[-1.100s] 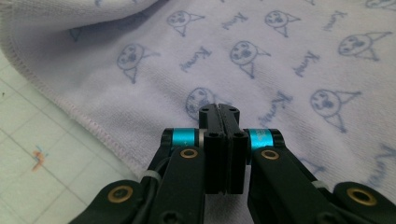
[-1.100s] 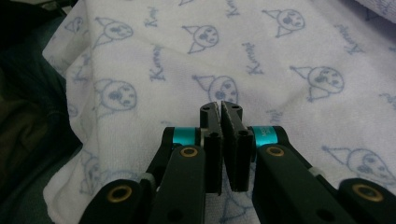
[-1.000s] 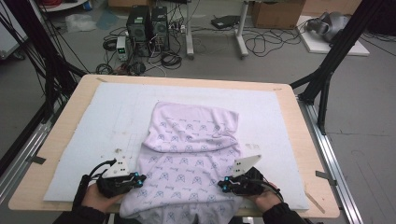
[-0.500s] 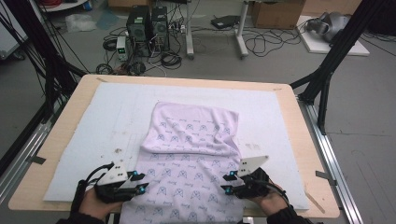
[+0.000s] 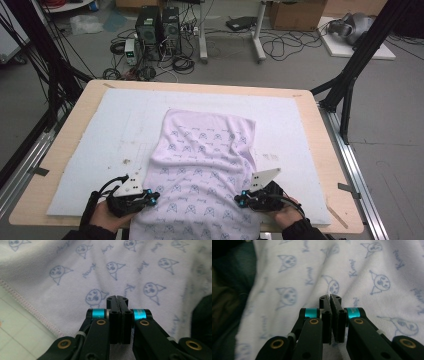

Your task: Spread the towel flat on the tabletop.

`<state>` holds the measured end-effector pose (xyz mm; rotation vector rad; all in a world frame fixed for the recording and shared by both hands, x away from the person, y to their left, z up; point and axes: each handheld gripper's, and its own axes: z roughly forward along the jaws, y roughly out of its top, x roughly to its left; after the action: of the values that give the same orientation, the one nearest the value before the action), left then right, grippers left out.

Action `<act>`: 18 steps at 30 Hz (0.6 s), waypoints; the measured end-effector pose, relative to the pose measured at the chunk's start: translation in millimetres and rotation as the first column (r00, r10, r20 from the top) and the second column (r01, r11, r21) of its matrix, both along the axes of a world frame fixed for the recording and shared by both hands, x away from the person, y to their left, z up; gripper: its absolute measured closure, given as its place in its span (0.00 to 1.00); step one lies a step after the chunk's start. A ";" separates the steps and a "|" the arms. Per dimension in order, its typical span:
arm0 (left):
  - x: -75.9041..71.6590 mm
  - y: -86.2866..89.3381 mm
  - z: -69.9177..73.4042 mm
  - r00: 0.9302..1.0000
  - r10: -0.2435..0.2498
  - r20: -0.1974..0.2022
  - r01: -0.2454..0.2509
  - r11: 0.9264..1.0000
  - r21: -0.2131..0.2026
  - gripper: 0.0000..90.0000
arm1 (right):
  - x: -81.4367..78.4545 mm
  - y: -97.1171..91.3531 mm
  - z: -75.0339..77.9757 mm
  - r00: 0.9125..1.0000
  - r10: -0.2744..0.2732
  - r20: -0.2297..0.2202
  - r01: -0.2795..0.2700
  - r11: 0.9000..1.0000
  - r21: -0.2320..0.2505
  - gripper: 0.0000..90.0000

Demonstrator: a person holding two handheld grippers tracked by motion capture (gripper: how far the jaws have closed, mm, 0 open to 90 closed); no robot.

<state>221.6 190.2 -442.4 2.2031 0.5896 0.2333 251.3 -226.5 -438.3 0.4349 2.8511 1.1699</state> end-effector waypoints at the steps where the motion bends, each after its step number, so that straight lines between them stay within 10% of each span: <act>1: -4.3 1.7 1.7 1.000 -0.009 0.005 0.009 1.000 -0.010 0.98 | -4.0 -0.2 0.5 1.000 0.015 -0.014 -0.015 1.000 0.015 0.98; 5: -8.7 5.1 14.4 0.999 -0.012 0.046 0.014 0.999 -0.042 0.80 | -10.3 -6.3 9.3 1.000 -0.001 0.007 0.000 0.998 0.067 0.81; 10: 15.2 0.9 7.5 1.000 0.008 0.021 -0.007 0.999 -0.033 0.74 | 7.1 -9.3 4.3 0.998 -0.063 0.021 0.062 0.998 0.018 0.73; 18: 15.0 -0.1 -2.3 1.000 -0.001 -0.004 0.001 1.000 -0.012 0.99 | 10.9 -9.6 -2.4 0.999 -0.052 -0.009 0.052 0.999 0.009 0.97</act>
<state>236.6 190.1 -444.8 2.1929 0.5901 0.2242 262.2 -236.0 -440.6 0.5120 2.8247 1.1751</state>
